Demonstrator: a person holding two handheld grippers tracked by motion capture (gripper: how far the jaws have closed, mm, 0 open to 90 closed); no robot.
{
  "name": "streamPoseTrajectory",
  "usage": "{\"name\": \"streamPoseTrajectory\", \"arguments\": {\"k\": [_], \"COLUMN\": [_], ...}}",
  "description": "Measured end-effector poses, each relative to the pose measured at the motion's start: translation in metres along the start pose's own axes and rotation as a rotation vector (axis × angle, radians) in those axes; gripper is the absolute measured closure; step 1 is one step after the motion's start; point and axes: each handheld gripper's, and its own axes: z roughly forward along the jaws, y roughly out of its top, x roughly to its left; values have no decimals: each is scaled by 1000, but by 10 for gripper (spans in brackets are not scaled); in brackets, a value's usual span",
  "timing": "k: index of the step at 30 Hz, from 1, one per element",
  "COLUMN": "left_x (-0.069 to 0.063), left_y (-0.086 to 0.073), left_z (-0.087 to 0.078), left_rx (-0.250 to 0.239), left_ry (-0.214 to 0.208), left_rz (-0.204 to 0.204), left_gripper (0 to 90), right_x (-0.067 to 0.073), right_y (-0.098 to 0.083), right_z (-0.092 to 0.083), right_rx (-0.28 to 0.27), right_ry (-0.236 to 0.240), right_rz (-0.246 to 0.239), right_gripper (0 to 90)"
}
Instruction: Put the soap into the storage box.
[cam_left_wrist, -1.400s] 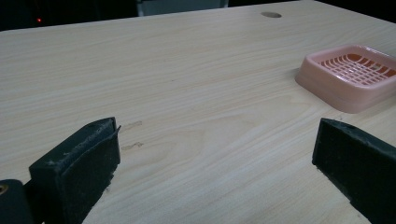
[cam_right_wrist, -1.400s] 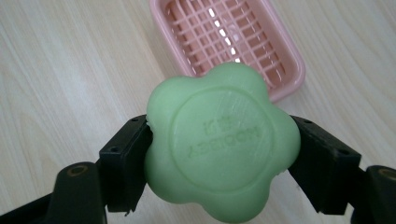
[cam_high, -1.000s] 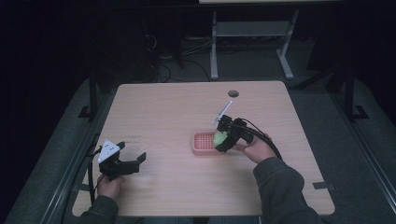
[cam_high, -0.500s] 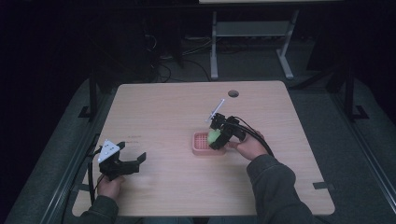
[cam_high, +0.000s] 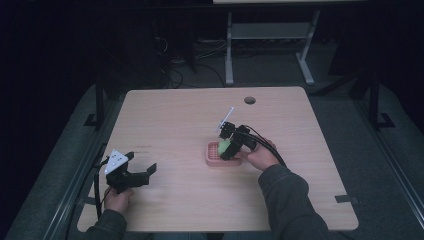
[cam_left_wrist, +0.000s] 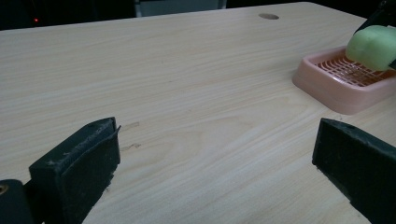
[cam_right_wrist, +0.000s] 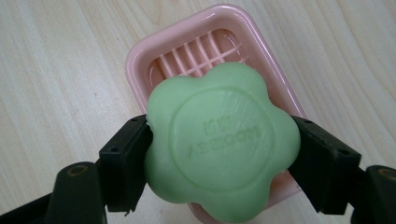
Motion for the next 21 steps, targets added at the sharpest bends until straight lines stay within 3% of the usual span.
{"name": "streamPoseTrajectory", "arguments": {"k": [21], "left_x": [0], "left_y": [0], "left_z": [0], "left_rx": [-1], "left_ry": [-2], "left_rz": [-5], "left_gripper": [2], "right_x": [-3], "right_y": [7], "right_z": [9], "right_rx": [-9], "right_ry": [9], "right_rz": [11], "right_gripper": [261]}}
